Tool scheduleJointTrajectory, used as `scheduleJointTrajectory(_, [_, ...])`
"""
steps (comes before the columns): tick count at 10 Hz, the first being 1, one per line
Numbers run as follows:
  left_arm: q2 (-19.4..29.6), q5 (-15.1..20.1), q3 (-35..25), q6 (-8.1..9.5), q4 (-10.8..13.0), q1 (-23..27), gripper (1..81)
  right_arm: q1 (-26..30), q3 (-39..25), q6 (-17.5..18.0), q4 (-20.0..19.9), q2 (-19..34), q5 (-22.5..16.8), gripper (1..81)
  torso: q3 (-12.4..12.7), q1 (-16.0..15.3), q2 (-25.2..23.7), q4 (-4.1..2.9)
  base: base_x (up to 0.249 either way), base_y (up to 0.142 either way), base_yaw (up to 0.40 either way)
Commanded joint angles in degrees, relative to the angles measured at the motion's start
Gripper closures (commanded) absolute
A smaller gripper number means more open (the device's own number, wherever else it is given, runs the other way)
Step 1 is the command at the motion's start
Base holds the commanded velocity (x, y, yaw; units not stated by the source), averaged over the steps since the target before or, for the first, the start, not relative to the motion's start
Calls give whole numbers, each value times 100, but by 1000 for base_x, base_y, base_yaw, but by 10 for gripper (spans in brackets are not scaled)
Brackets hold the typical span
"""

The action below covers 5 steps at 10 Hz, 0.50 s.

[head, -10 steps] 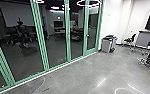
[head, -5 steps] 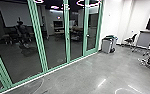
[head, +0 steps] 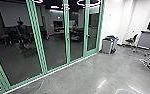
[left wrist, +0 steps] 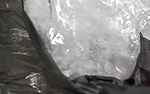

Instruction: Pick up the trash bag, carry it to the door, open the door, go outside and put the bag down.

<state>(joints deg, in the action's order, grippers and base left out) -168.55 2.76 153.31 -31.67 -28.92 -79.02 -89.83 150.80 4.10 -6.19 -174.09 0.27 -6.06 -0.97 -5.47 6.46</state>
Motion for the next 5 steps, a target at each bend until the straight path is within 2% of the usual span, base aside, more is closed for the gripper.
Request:
scheduleJointTrajectory(1, [58, 357, -3, -40, 18, 365, 811, 242, -52, -23, 22, -31, -369, 10, 0, 0, 0, 0, 133, 0, 0])
scheduleJointTrajectory(4, [58, 357, -3, -41, 18, 373, 811, 242, -52, -23, 22, -31, -370, 10, 0, 0, 0, 0, 133, 0, 0])
scheduleJointTrajectory(5, [49, 357, -3, -41, 18, 365, 811, 233, -52, -23, 22, -31, -370, 10, 0, 0, 0, 0, 132, -62, 0])
